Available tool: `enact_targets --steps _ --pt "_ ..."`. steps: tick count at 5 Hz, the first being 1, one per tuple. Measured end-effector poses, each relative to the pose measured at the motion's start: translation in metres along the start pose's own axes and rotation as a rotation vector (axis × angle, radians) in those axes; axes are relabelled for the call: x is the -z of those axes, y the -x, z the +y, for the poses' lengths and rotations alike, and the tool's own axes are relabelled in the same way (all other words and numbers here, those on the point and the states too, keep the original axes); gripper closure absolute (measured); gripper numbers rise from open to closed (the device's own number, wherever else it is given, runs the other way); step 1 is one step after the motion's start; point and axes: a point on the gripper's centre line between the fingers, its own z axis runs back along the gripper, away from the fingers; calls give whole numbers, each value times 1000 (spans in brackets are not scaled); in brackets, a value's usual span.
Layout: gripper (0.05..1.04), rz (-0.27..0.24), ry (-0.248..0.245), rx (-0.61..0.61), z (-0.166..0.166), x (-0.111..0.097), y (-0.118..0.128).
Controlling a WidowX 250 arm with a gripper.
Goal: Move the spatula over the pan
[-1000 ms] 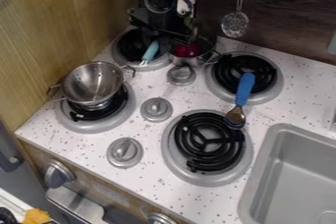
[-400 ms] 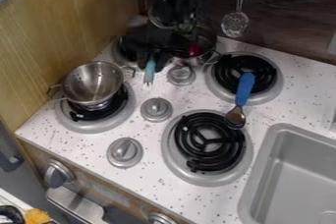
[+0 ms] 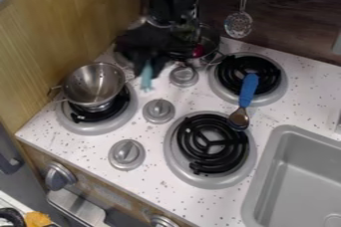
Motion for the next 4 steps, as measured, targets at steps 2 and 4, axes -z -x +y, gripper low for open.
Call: enact_targets --steps 2,4 --pt "803 45 -35 1 42 11 14" --pt "803 74 -11 71 68 26 18"
